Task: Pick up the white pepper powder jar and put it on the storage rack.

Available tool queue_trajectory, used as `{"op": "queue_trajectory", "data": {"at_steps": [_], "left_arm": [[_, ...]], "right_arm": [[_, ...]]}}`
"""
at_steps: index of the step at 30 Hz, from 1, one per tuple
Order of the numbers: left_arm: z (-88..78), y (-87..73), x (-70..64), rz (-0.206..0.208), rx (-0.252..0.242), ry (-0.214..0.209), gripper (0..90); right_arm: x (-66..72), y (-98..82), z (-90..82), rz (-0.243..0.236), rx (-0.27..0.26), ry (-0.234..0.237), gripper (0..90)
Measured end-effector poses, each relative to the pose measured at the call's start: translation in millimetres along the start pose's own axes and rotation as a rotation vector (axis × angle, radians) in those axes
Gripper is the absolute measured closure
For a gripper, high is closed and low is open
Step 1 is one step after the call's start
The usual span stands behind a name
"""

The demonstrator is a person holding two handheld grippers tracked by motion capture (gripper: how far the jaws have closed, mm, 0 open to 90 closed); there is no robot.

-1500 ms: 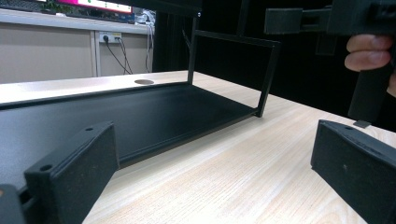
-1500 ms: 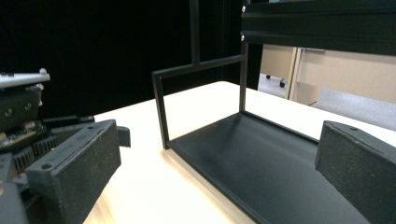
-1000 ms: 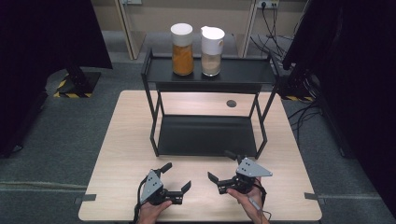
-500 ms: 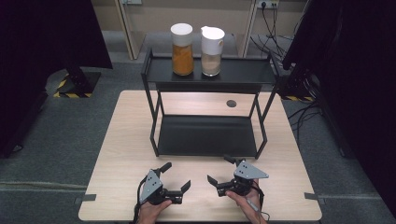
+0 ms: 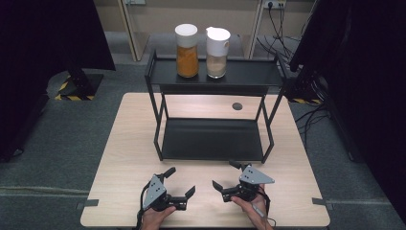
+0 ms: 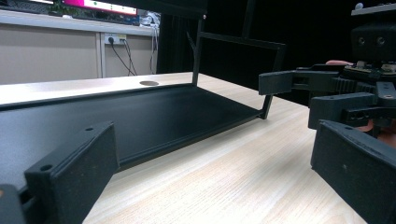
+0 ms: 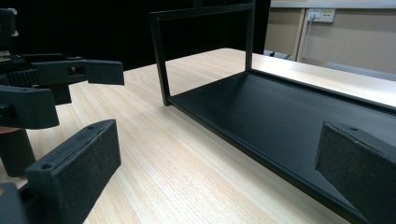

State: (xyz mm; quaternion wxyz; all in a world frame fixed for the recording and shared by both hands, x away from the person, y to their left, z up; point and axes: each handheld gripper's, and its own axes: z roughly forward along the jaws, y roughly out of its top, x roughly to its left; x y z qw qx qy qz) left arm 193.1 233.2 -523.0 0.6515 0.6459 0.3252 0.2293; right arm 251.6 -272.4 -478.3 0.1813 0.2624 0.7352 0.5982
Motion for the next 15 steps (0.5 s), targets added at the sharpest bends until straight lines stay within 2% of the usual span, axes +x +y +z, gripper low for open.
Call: {"op": "queue_trajectory", "data": {"at_steps": [15], "left_arm": [[0.2, -0.1, 0.3, -0.002, 0.002, 0.002, 0.2]], "right_arm": [[-1.0, -0.9, 1.0, 0.003, 0.009, -0.006, 0.5]]}}
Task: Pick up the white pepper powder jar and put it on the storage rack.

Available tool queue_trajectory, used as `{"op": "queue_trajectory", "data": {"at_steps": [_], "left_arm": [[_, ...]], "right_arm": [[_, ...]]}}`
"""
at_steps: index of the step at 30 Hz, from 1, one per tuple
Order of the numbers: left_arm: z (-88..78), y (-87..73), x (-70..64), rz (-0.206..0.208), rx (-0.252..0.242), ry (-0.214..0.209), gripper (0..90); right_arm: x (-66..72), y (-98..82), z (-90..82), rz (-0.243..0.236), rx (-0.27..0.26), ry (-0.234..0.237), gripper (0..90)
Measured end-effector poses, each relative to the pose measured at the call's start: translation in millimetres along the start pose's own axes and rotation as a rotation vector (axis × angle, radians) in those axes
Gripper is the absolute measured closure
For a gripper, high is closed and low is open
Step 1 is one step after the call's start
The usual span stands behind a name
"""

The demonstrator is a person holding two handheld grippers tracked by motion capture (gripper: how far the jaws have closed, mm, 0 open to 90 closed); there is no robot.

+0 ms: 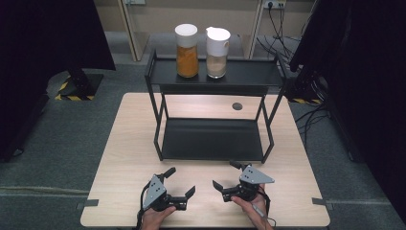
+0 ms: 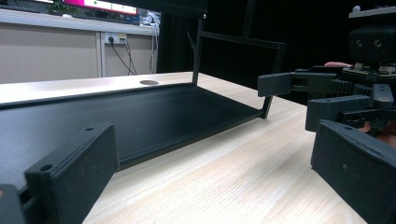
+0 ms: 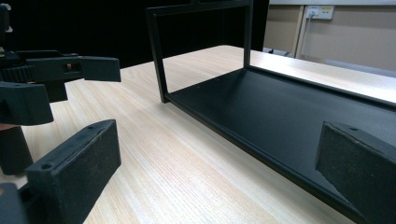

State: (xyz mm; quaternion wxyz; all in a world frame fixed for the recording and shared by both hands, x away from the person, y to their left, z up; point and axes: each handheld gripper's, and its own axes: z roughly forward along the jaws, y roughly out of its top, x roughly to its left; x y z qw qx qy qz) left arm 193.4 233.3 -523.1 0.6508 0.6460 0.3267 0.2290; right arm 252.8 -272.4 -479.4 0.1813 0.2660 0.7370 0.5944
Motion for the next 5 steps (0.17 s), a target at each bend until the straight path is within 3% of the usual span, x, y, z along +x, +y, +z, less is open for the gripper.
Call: {"op": "queue_trajectory", "data": {"at_steps": [5], "left_arm": [[0.1, 0.0, -0.1, 0.0, -0.001, 0.0, 0.2]], "right_arm": [[-0.2, -0.3, 0.2, 0.001, 0.001, 0.0, 0.5]]}}
